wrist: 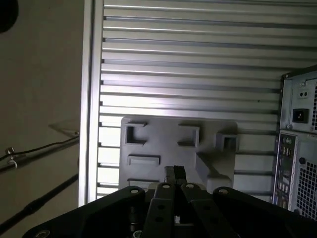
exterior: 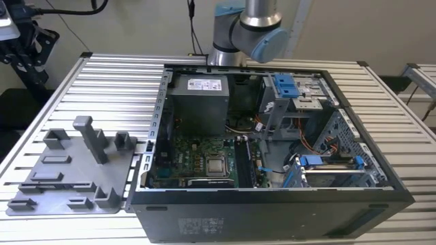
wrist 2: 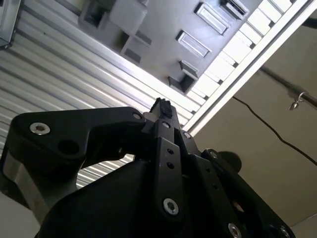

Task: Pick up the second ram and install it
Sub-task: 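Reach for the second ram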

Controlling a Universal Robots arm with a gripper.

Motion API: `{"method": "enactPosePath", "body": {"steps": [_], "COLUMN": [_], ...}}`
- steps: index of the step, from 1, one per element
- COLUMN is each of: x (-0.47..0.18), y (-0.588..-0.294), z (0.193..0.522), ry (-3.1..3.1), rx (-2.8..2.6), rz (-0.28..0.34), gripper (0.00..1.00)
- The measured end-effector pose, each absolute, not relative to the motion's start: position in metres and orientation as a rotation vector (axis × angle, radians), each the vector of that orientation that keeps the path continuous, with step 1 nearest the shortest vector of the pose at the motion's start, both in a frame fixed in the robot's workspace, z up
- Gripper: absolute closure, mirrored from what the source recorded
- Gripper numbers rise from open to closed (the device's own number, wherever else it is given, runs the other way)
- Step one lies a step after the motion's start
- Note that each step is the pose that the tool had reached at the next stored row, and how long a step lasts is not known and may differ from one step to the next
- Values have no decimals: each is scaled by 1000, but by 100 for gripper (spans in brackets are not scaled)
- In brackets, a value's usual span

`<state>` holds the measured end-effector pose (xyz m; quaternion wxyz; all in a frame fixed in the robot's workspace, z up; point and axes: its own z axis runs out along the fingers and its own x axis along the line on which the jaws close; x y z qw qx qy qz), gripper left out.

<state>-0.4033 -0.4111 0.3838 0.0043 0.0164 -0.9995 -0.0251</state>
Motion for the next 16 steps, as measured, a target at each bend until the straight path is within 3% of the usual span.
{"method": "enactPosePath", "body": {"steps": [16], "x": [-403], "y": [-457], "z": [380], "ry": [-3129], "rx": [51], "rz": [-79], "gripper": [89]}}
